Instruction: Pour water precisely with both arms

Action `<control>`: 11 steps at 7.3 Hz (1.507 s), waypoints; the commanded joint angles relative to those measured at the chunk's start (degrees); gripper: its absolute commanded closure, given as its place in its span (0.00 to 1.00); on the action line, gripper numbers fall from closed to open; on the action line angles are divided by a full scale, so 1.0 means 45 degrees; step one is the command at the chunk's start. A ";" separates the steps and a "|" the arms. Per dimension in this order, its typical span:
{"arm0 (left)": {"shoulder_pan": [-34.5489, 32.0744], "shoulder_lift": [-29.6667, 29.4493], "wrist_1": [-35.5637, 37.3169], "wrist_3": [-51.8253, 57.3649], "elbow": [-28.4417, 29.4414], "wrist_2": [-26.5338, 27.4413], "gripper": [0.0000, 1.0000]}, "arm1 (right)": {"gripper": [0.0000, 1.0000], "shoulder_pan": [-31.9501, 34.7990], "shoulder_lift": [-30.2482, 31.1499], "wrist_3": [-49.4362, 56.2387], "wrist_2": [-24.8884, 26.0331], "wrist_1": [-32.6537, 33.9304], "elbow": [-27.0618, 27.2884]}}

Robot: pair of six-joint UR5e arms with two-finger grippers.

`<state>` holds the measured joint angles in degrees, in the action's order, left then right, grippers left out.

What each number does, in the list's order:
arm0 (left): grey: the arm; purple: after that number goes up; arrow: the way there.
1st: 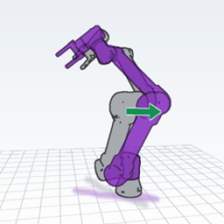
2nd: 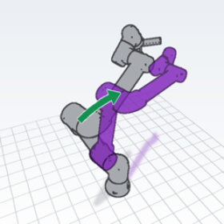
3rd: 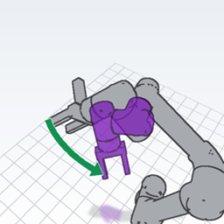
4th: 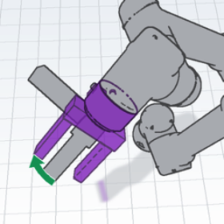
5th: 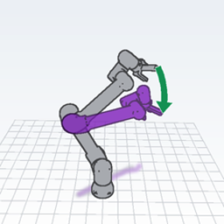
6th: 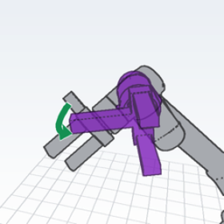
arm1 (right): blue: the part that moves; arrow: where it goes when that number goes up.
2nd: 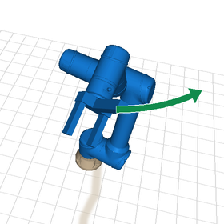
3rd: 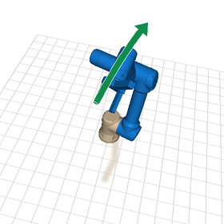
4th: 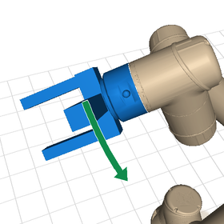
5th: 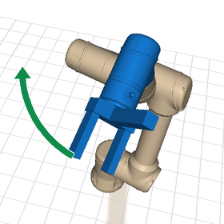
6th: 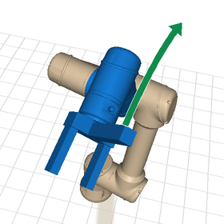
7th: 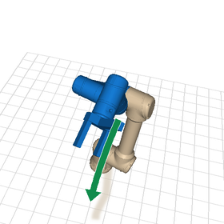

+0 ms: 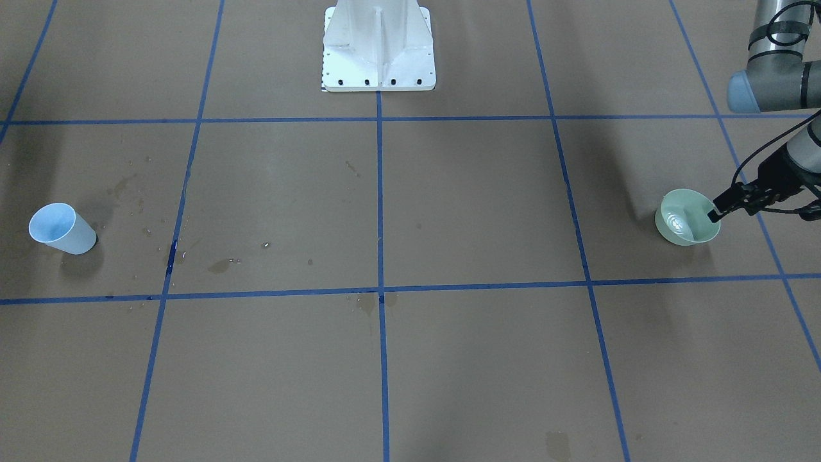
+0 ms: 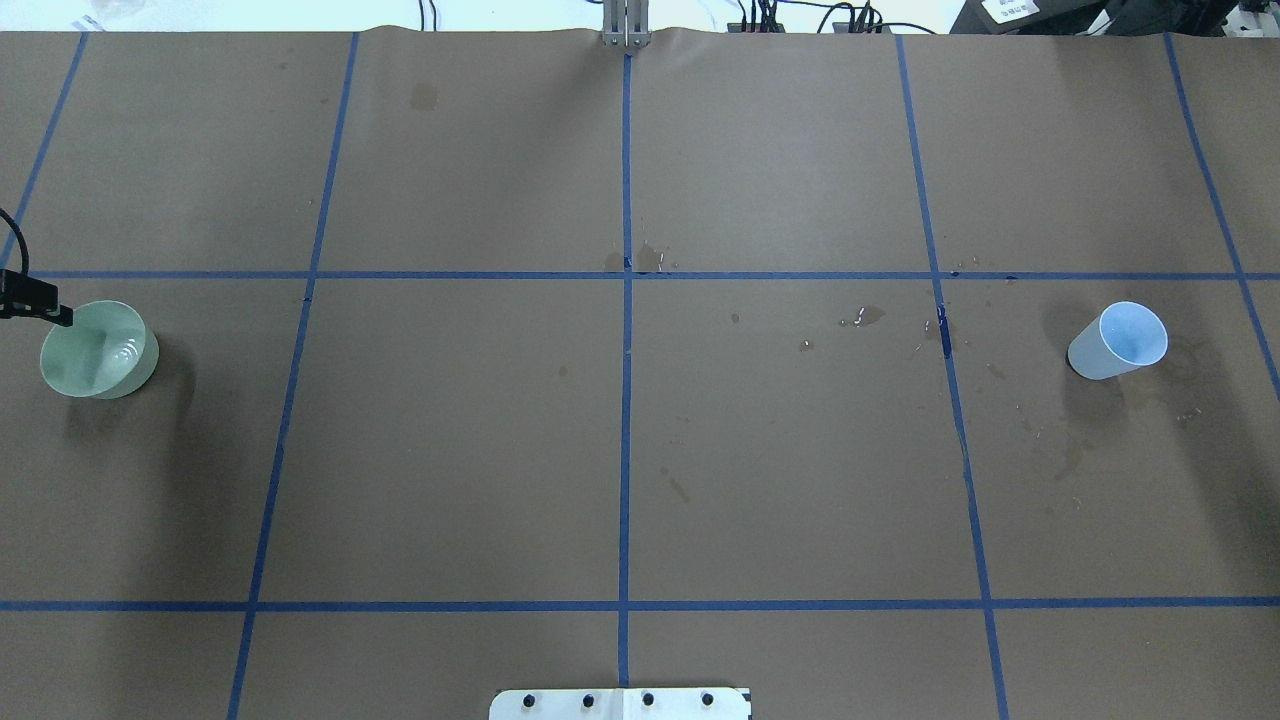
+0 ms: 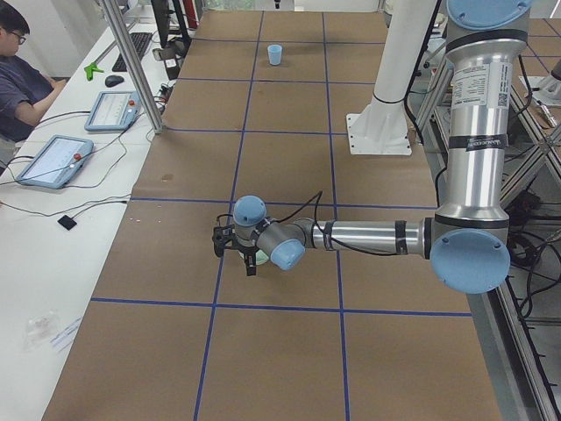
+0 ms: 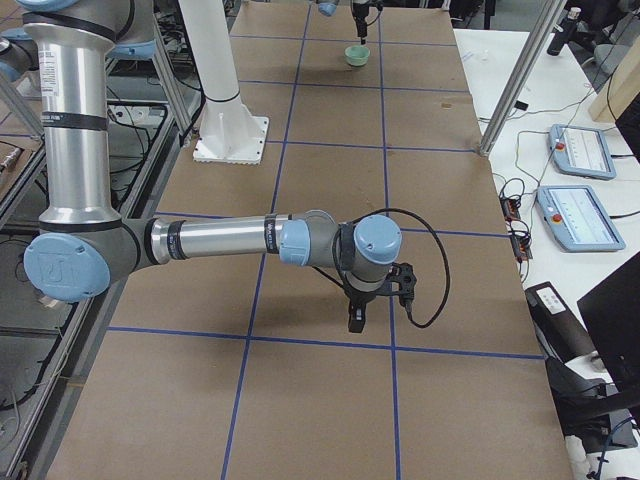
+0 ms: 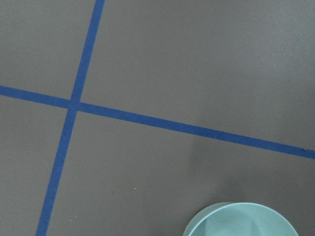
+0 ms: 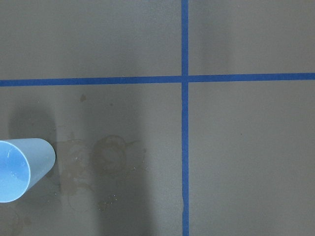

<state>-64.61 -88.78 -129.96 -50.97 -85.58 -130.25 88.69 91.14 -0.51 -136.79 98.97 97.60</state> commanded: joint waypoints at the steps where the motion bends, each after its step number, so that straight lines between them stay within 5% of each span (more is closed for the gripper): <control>1: 0.0586 0.0003 -0.0162 0.0018 0.0052 0.0290 0.00 | 0.01 -0.0003 0.0000 0.0015 0.0008 -0.0001 -0.0010; 3: 0.0803 0.0003 -0.0222 0.0019 0.0286 0.0312 0.05 | 0.00 0.0017 0.0000 0.0015 0.0008 -0.0001 -0.0010; 5: 0.0803 0.0062 -0.0241 0.0038 0.0248 0.0312 0.92 | 0.01 0.0017 0.0000 0.0015 0.0008 -0.0001 -0.0010; 6: 0.0784 0.0062 -0.0241 0.0038 0.0248 0.0312 1.00 | 0.00 0.0017 0.0000 0.0015 0.0008 -0.0001 0.0010; 8: 0.0726 0.0101 -0.0222 0.0058 0.0093 0.0041 1.00 | 0.01 0.0017 0.0000 0.0015 0.0008 -0.0001 -0.0010; 11: -0.0538 -0.0074 0.0147 0.0038 -0.0434 -0.2220 1.00 | 0.00 0.0017 -0.0019 0.0015 0.0028 -0.0001 -0.0010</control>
<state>-63.98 -88.72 -130.29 -50.73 -86.44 -135.93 88.77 91.12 -0.44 -136.70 98.96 97.62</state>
